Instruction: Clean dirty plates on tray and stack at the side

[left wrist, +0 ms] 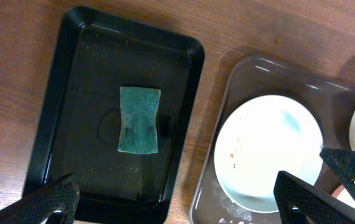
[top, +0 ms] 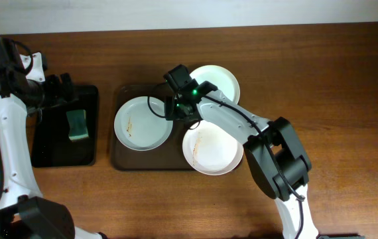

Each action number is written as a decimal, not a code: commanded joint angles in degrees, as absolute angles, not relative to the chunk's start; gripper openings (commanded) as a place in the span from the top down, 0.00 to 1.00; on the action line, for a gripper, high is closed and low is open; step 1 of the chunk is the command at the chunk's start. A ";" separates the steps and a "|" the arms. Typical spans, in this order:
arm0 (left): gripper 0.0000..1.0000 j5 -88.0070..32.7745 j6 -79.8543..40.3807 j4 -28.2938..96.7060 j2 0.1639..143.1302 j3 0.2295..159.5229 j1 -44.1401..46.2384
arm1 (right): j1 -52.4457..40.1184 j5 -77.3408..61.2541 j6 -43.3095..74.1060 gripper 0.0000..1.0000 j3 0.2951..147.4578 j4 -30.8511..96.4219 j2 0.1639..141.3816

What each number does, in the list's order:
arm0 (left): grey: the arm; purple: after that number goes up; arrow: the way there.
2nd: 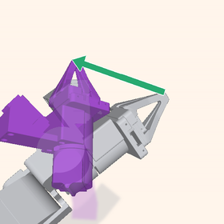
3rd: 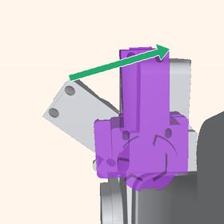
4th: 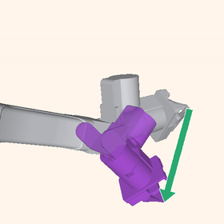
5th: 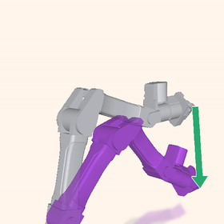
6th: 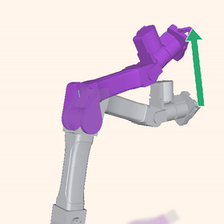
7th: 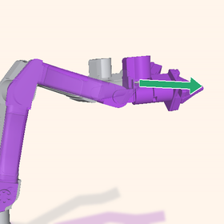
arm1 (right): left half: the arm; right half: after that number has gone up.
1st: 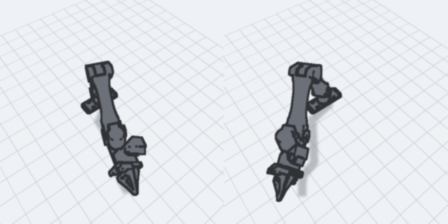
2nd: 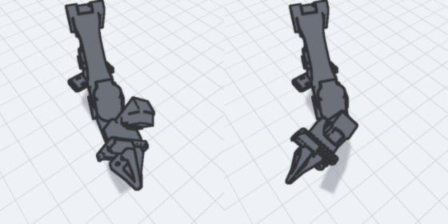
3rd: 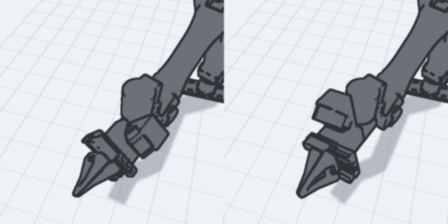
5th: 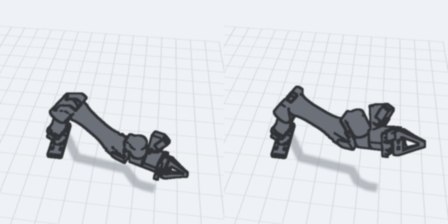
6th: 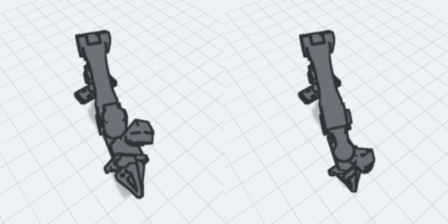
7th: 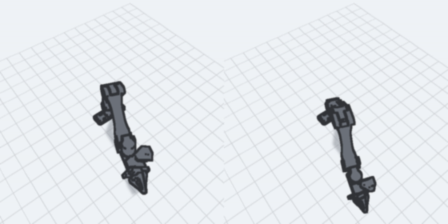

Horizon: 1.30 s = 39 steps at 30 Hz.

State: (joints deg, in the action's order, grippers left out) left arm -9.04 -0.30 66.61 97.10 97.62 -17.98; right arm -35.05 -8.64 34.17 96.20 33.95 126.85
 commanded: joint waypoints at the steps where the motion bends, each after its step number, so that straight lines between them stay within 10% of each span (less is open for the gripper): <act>1: 0.02 -10.46 -0.86 66.70 98.30 98.50 -18.17 | -35.73 -10.94 34.17 0.66 96.97 33.06 129.47; 9: 0.02 -14.35 2.15 68.95 100.68 98.50 -18.17 | -35.57 -15.05 34.20 0.96 96.97 32.75 130.89; 20: 0.09 -19.18 4.78 71.16 108.42 95.53 -18.17 | -35.24 -15.27 34.59 0.96 96.97 35.14 130.89; 30: 0.09 1.37 -5.96 63.94 115.04 95.13 -18.17 | -35.18 -14.72 34.57 0.96 96.97 35.14 130.89; 39: 0.28 2.87 -6.42 58.65 118.24 89.62 -17.63 | -35.18 -13.45 34.59 0.96 96.97 35.16 130.89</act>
